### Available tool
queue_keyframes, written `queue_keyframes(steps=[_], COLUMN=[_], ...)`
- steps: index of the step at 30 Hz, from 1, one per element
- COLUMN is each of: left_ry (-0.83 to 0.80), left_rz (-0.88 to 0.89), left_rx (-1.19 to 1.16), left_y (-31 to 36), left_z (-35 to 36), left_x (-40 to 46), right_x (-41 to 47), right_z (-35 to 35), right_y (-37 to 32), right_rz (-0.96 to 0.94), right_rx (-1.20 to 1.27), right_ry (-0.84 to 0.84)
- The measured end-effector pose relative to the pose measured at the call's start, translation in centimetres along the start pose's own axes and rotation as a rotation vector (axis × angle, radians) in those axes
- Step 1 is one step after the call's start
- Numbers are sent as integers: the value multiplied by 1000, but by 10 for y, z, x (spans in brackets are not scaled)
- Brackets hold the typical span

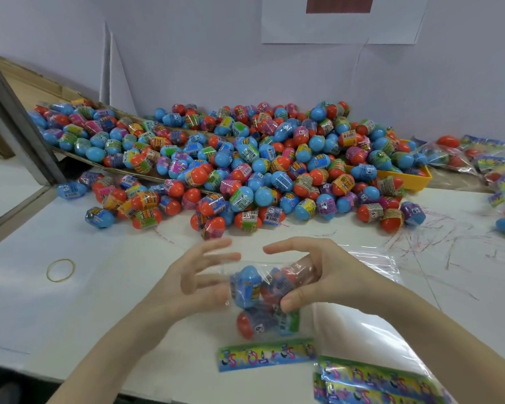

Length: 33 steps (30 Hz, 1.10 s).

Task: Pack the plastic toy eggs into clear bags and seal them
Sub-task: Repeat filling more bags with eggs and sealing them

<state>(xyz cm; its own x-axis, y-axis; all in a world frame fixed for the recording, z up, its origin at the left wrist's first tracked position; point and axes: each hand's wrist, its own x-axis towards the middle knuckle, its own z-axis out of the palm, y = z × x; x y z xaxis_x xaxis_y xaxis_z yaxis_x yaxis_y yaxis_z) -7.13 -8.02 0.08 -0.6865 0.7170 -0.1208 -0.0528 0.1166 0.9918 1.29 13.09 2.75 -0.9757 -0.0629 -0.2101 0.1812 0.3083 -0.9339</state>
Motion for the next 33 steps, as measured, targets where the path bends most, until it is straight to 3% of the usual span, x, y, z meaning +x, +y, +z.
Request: queue_keyframes(steps=[8,13,16,18,22,24,26,28,33], left_ry=[-124,-315,-402,-299,-36,27,63,94,139], left_rz=[-10,-140,-208,-254,-247,-222,-184,-139,-103], left_rx=[-30,-51,-59,-140,-208,-183,-97,40,642], left_y=[18,11,10,10,11,11,14,13,8], left_z=[22,26,27,25,23,28,38,52,88], left_x=[2,0,0,1,5,7,9,11,22], right_x=[-14,-33,-49,-61,-80,-85,-85,-80,-73], right_z=[-6,-12,-30,-59,-153,-171,-157,-132,-87], right_y=[-12,-2,-3,-12,-15,-12,-7,-2,28], right_rz=[-55,-8,32,33,-216,-173,-83,-7,188], right_rx=[146,195,97,38,634,527,431,157,-546], right_ry=[-12,-93,-157,19,919,1094,1015,864,548])
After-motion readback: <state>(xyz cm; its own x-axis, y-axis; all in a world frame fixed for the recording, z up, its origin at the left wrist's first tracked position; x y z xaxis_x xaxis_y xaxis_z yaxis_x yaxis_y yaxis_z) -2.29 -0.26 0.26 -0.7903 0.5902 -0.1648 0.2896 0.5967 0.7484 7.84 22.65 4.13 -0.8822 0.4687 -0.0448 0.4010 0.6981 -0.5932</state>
